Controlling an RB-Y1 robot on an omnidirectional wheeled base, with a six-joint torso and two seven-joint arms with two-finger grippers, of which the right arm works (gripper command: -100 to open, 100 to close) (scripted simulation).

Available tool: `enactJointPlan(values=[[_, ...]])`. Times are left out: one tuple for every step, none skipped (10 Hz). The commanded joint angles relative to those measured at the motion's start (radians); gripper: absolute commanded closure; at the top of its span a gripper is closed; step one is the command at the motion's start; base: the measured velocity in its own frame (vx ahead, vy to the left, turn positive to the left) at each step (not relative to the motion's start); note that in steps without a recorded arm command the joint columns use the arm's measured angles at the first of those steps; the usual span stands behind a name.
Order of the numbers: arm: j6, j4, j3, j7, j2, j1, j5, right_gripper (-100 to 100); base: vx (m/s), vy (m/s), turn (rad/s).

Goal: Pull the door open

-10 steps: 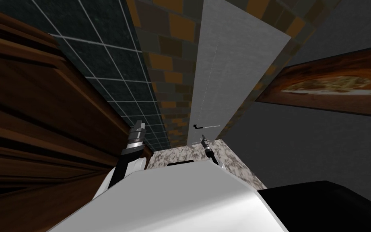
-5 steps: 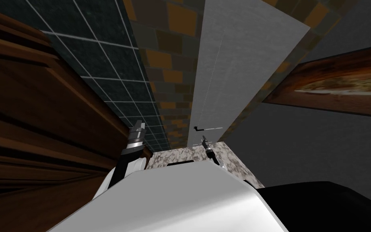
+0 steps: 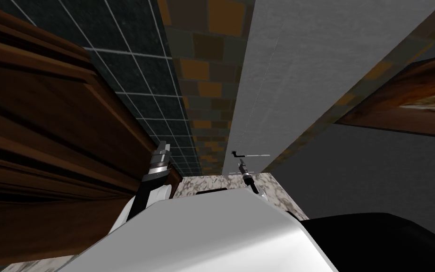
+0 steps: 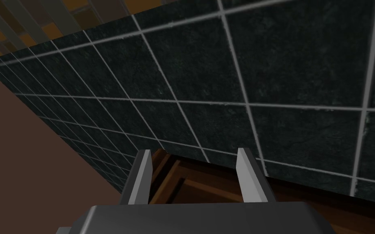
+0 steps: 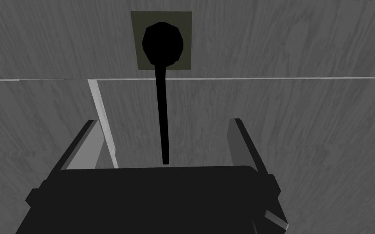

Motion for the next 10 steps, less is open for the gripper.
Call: enactJointPlan(values=[[0.003, 0.012, -0.035, 0.001, 0.004, -0.002, 0.004, -100, 0.090, -0.018, 0.215], [0.004, 0.020, -0.057, 0.001, 0.006, -0.005, 0.006, -100, 0.082, -0.019, 0.194], [0.005, 0.028, -0.078, 0.001, 0.008, -0.008, 0.008, -100, 0.090, -0.024, 0.190], [0.005, 0.036, -0.097, 0.001, 0.010, -0.010, 0.010, -100, 0.097, -0.034, 0.149], [0.005, 0.036, -0.097, 0.001, 0.010, -0.010, 0.010, -100, 0.059, -0.021, 0.091], [0.007, 0.050, -0.131, 0.001, 0.014, -0.014, 0.013, -100, 0.059, -0.025, 0.263], [0.007, 0.054, -0.143, 0.001, 0.015, -0.016, 0.015, -100, 0.074, -0.035, 0.175], [0.011, 0.043, -0.132, -0.001, 0.013, -0.012, 0.014, -100, 0.032, -0.016, 0.019], [0.011, 0.043, -0.132, -0.001, 0.013, -0.012, 0.014, 100, -0.005, 0.002, -0.016], [0.011, 0.043, -0.132, -0.001, 0.013, -0.012, 0.014, 100, -0.014, 0.008, -0.004]])
